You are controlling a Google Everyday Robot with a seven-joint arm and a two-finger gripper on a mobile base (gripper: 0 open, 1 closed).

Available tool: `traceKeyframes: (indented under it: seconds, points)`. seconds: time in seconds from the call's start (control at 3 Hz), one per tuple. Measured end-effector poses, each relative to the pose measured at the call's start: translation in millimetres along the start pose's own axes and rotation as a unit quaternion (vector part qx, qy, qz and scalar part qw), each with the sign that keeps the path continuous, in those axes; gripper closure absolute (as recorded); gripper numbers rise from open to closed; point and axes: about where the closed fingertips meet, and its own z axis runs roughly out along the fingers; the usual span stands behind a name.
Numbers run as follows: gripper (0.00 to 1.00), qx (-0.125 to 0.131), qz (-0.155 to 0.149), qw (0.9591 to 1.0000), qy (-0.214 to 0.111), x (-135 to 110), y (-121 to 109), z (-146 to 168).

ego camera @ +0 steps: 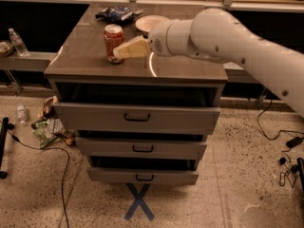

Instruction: Place coke can into paper bowl

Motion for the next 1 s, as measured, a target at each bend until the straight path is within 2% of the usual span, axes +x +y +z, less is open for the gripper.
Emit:
traceKeyframes:
  seconds: [0.67,1.0]
  points:
    - [0.00,-0.052,0.009,0.9979,-0.036,-7,10,56]
    - [0.23,-0.083,-0.014,0.9948,-0.058,-10,6,89]
